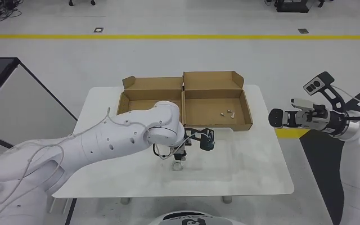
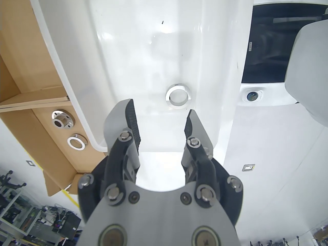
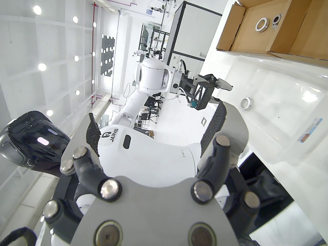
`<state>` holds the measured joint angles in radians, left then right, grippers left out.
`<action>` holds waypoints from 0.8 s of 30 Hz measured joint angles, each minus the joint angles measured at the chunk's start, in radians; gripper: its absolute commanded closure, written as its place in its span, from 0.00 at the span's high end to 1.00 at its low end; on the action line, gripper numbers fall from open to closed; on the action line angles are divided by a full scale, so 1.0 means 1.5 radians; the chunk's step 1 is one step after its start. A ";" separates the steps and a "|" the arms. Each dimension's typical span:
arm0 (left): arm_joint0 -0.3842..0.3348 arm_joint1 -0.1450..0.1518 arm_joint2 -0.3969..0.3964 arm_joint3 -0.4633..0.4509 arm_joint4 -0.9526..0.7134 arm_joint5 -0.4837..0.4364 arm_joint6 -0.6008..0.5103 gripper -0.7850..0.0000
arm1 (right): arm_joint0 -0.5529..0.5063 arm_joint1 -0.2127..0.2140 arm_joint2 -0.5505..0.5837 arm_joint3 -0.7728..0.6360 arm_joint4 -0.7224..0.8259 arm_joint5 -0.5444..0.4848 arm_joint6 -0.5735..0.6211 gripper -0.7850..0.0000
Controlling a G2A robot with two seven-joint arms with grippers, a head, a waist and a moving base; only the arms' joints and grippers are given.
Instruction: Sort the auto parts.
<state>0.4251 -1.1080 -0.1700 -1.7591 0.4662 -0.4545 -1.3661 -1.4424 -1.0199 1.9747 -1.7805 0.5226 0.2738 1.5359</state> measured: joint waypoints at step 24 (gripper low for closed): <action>0.088 -0.037 0.000 0.055 0.127 0.005 -0.005 0.54 | 0.000 0.000 0.000 0.000 0.000 0.000 0.000 1.00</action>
<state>0.5571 -1.1628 -0.1700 -1.6762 0.6563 -0.4472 -1.3740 -1.4424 -1.0199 1.9747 -1.7805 0.5226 0.2738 1.5359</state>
